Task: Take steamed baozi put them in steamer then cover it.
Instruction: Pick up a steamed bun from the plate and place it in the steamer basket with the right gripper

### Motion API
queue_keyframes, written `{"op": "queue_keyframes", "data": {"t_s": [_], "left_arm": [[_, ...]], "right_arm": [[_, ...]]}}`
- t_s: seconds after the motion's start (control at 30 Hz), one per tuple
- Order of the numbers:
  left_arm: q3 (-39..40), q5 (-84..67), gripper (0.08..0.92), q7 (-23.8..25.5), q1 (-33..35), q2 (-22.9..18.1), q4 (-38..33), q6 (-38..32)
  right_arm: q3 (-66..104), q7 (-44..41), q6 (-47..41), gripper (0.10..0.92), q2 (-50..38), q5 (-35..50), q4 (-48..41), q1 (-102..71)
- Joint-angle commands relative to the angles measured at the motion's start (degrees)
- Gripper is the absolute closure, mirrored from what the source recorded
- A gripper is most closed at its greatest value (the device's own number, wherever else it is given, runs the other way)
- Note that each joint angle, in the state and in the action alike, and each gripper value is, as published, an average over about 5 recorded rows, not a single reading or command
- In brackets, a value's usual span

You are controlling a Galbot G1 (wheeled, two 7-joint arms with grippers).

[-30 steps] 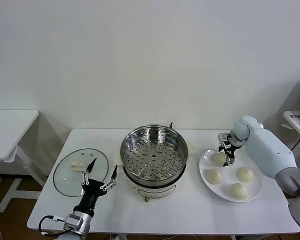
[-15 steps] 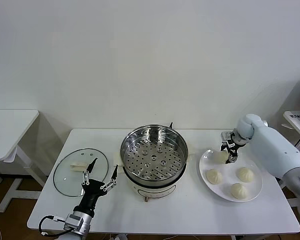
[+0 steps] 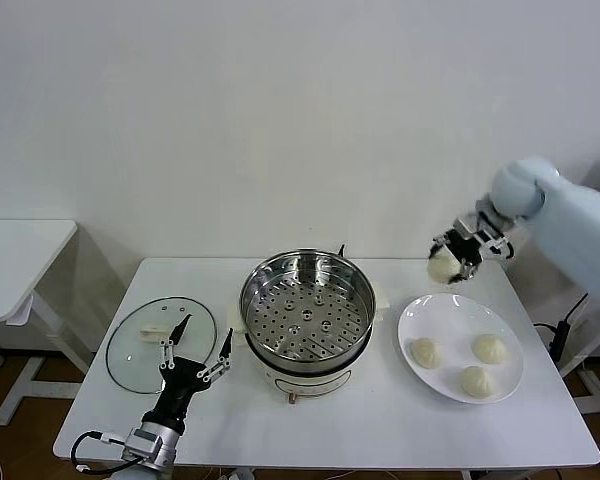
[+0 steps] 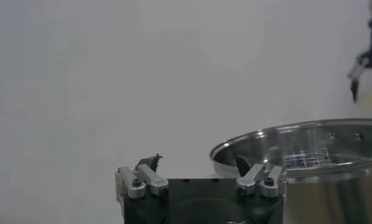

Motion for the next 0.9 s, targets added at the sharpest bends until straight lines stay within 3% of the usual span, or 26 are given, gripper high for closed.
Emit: {"op": "queue_keyframes", "data": {"t_s": [0.03,0.17,0.43,0.9], "left_arm": [[-0.6,-0.1,0.177,0.2,0.0,0.1,-0.3,0.2],[-1.2,-0.2,0.177,0.4,-0.1,0.2,0.2,0.1],[-2.4,-0.8,0.177,0.9,-0.3,0.5,1.0,0.0],[-4.6,-2.1,0.177,1.7,-0.3,1.0,1.7,0.1]], "right_arm": [[-17.2,-3.1,10.7,0.313,5.9,6.0,15.4,23.2],[-19.2,-0.9,14.7,0.313,15.0,4.4,15.1,24.1],[-19.1,5.4,19.4,0.313,29.6,-0.5,6.3,17.7],[-15.9,11.5,24.5,0.312,34.0,-12.8,-8.4,1.5]]}}
